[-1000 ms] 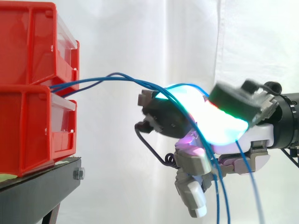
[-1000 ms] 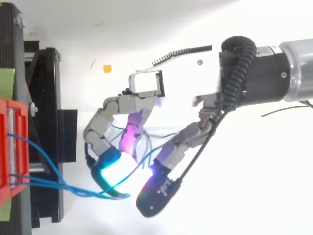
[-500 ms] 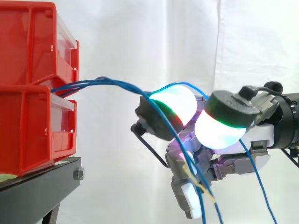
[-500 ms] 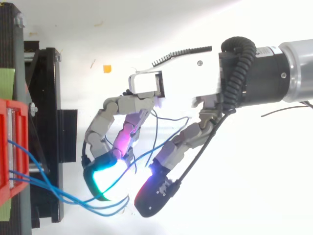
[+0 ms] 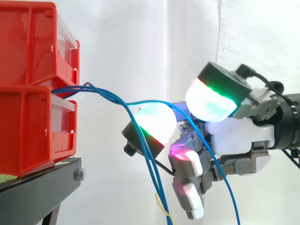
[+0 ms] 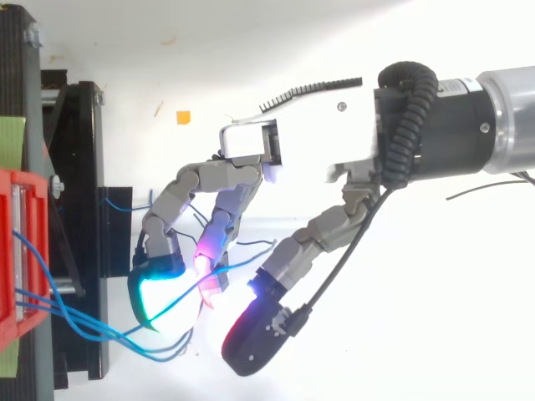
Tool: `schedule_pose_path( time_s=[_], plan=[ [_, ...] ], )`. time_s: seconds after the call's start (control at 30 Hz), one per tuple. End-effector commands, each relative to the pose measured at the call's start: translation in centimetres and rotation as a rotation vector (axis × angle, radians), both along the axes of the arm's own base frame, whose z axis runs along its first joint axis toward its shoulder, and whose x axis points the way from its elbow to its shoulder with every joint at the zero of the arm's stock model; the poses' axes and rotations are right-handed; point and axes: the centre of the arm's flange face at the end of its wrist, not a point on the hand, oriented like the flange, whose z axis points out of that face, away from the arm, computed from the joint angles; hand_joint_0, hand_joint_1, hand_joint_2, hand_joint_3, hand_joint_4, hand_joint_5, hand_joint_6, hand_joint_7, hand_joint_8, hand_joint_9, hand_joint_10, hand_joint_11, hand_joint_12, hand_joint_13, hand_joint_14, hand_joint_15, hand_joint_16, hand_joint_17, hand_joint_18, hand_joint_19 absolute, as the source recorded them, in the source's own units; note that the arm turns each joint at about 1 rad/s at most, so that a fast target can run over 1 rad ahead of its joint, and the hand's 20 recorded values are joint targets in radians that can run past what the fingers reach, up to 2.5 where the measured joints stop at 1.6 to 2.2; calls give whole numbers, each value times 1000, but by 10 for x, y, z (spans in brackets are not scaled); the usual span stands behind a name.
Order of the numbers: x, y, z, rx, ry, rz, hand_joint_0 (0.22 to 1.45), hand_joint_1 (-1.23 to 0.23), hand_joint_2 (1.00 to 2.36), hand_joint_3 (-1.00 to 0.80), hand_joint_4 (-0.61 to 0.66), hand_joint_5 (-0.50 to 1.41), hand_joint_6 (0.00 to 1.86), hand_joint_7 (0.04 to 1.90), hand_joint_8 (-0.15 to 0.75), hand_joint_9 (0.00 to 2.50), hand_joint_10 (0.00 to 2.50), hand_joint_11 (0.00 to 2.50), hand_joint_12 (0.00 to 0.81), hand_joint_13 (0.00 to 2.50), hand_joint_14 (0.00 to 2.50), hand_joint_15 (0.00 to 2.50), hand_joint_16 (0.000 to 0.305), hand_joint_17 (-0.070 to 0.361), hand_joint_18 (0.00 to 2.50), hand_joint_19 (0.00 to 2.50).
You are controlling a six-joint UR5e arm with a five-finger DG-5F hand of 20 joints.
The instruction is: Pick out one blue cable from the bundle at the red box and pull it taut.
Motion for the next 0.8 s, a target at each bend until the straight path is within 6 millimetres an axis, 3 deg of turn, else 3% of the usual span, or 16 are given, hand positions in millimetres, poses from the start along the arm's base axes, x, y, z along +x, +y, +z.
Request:
schedule_pose_path(
  time_s=[0.0,0.37,0.57,0.77],
  plan=[
    [0,0,1,0,-2,-1,488,-656,1000,-500,-44,-120,780,837,269,1076,20,720,384,956,20,550,52,117,860,559],
    [0,1,0,0,0,-1,547,-321,1000,-500,-50,-105,740,907,270,1134,22,714,380,996,19,574,50,112,834,638],
    [0,2,0,0,-2,1,558,-325,1000,-500,-54,-102,737,921,272,1153,20,716,380,1014,19,586,50,113,837,650],
    [0,0,0,0,-2,-2,622,-516,1001,-484,-39,-111,785,918,280,1165,24,733,377,1019,21,589,50,111,847,640]
  ],
)
